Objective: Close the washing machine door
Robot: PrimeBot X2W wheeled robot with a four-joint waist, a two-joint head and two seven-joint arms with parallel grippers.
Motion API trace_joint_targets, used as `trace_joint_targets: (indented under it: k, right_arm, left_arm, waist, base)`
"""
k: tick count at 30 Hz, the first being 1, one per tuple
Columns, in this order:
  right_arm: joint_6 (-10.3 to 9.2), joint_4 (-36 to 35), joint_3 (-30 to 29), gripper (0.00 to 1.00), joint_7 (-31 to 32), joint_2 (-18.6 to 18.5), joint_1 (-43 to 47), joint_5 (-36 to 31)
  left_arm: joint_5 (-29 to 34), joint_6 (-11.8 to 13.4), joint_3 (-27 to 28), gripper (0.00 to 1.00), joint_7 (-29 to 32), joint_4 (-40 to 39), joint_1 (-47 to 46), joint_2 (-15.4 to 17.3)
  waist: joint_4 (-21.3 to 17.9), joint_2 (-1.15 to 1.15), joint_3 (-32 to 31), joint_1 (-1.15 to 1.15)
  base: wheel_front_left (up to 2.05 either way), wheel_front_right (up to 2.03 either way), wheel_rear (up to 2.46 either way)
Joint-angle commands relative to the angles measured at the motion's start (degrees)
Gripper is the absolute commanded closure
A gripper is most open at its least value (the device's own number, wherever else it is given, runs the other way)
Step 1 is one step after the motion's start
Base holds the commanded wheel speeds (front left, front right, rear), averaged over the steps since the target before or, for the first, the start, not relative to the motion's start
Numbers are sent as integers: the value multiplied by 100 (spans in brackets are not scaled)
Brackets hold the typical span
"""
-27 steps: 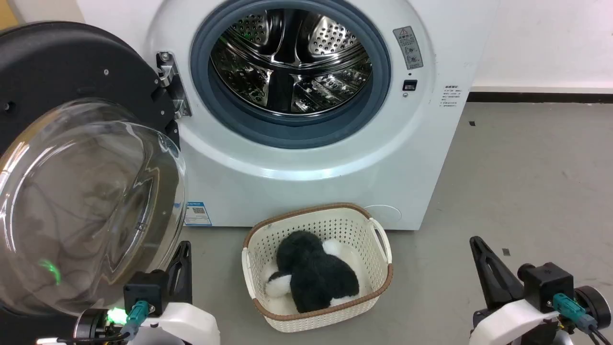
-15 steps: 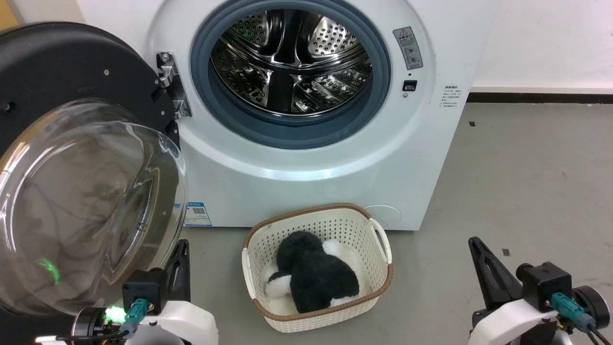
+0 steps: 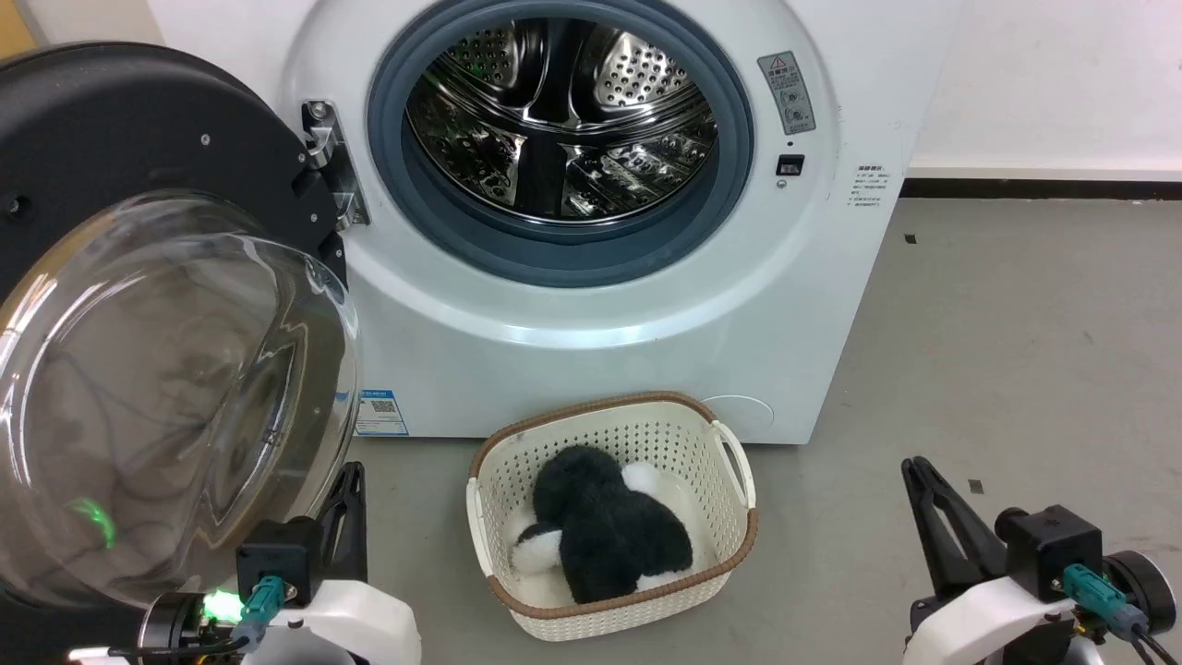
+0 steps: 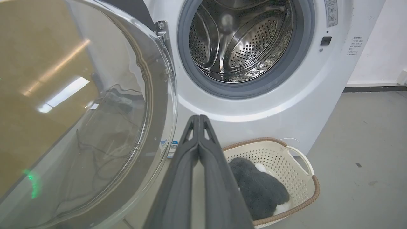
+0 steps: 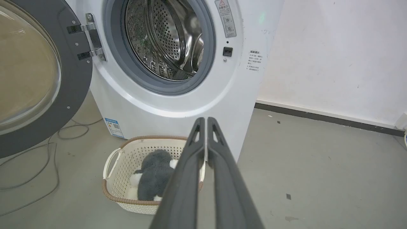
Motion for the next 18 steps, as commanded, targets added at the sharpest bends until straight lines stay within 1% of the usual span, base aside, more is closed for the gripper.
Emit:
trace_joint_targets:
  k: [1, 18]
  right_arm:
    - [0, -1, -2, 0, -1, 0, 2, 3]
    - [1, 49, -39, 0, -170, 3, 14, 65]
  left_arm:
    - [-2, 1, -1, 0, -1, 1, 2, 0]
    - [-90, 60, -57, 0, -170, 22, 43, 1]
  waist:
    - [0, 0, 0, 0]
    - [50, 0, 12, 0]
  base:
    - [0, 0, 0]
    - [0, 0, 0]
